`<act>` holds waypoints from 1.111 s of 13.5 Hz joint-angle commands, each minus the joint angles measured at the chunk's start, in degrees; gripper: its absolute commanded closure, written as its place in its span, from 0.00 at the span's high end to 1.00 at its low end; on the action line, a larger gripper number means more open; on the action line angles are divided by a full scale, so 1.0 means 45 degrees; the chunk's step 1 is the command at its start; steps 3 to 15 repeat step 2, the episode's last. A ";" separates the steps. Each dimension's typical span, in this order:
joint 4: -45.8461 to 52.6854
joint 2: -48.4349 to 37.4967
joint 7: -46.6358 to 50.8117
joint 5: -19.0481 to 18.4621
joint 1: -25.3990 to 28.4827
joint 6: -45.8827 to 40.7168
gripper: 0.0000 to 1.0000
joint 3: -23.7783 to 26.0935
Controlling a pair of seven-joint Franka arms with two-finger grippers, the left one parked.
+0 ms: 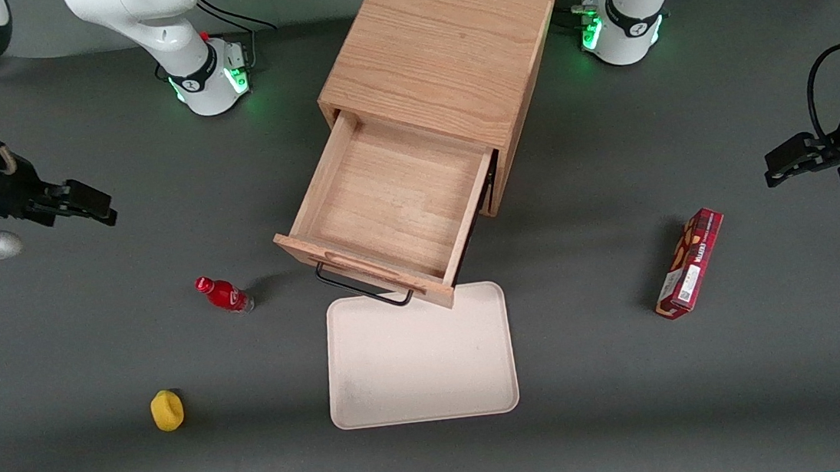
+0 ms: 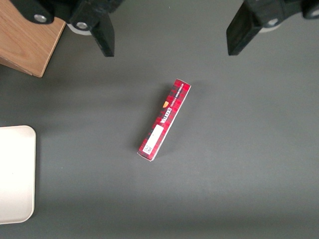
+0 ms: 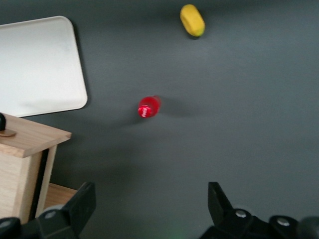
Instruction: Open upper drawer
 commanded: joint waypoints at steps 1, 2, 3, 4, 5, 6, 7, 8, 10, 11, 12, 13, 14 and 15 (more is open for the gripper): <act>-0.0439 -0.0414 -0.0935 -0.0233 -0.0202 0.0061 1.00 -0.0242; -0.0420 -0.0395 -0.1463 -0.0233 -0.0203 0.0080 1.00 -0.0262; -0.0420 -0.0395 -0.1463 -0.0233 -0.0203 0.0080 1.00 -0.0262; -0.0420 -0.0395 -0.1463 -0.0233 -0.0203 0.0080 1.00 -0.0262; -0.0420 -0.0395 -0.1463 -0.0233 -0.0203 0.0080 1.00 -0.0262; -0.0420 -0.0395 -0.1463 -0.0233 -0.0203 0.0080 1.00 -0.0262; -0.0420 -0.0395 -0.1463 -0.0233 -0.0203 0.0080 1.00 -0.0262; -0.0420 -0.0395 -0.1463 -0.0233 -0.0203 0.0080 1.00 -0.0262; -0.0420 -0.0395 -0.1463 -0.0233 -0.0203 0.0080 1.00 -0.0262; -0.0420 -0.0395 -0.1463 -0.0233 -0.0203 0.0080 1.00 -0.0262; -0.0420 -0.0395 -0.1463 -0.0233 -0.0203 0.0080 1.00 -0.0262; -0.0420 -0.0395 -0.1463 -0.0233 -0.0203 0.0080 1.00 -0.0262; -0.0420 -0.0395 -0.1463 -0.0233 -0.0203 0.0080 1.00 -0.0262; -0.0420 -0.0395 -0.1463 -0.0233 -0.0203 0.0080 1.00 -0.0262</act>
